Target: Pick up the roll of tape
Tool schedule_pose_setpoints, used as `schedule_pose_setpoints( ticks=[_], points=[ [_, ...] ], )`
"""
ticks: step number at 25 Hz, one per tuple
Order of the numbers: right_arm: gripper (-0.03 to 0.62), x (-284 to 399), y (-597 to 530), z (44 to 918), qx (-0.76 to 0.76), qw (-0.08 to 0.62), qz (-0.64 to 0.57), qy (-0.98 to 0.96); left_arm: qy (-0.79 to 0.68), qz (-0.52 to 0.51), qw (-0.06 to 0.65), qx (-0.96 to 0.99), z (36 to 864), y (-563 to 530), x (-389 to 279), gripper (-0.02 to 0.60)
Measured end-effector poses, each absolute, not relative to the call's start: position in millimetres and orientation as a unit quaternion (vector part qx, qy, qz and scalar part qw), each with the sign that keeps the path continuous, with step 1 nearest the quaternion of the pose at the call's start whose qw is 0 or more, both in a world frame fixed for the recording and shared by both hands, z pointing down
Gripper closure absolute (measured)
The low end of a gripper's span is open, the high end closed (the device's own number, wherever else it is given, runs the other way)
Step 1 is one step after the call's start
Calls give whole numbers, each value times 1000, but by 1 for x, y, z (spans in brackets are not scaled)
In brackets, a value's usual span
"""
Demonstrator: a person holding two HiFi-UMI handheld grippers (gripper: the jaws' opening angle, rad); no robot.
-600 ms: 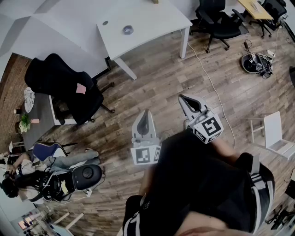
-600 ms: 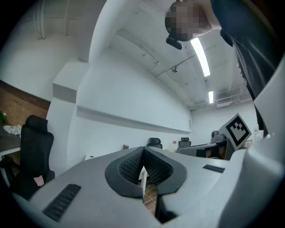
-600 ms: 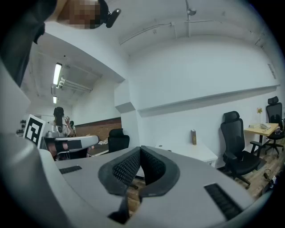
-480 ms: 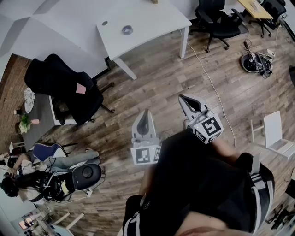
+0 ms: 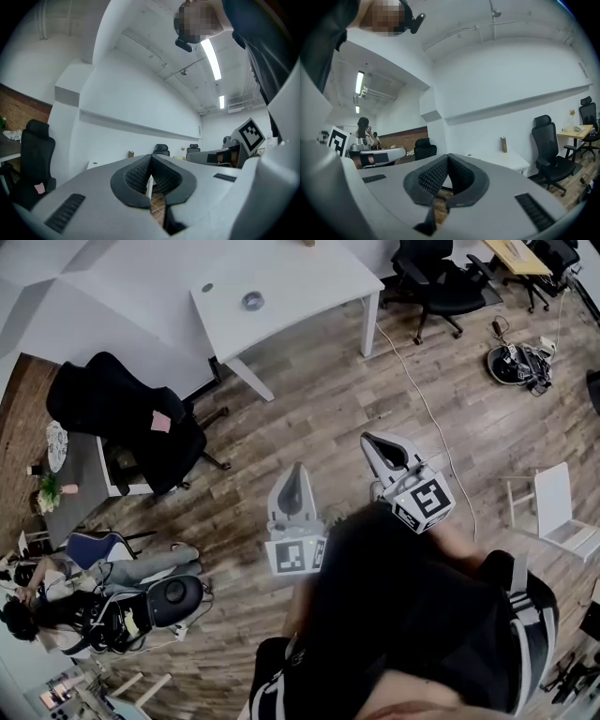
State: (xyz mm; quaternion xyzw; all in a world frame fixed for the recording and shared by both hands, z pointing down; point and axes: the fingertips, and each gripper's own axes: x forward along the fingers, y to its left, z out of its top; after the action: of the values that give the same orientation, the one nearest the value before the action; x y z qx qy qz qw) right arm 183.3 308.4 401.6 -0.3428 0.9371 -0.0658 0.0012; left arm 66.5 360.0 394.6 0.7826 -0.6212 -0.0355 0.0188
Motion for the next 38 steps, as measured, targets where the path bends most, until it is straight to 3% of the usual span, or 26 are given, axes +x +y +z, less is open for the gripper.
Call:
schedule_pose_setpoints(
  ticks=[22, 27, 38],
  points=[
    [582, 245, 236, 420, -287, -20, -61, 956, -653, -29, 33, 756, 407, 296, 139, 558],
    [582, 217, 189, 430, -287, -25, -69, 955, -660, -23, 34, 750, 414, 252, 110, 558],
    [582, 79, 45, 426, -300, -25, -59, 952, -656, -46, 28, 752, 401, 107, -33, 558]
  ],
)
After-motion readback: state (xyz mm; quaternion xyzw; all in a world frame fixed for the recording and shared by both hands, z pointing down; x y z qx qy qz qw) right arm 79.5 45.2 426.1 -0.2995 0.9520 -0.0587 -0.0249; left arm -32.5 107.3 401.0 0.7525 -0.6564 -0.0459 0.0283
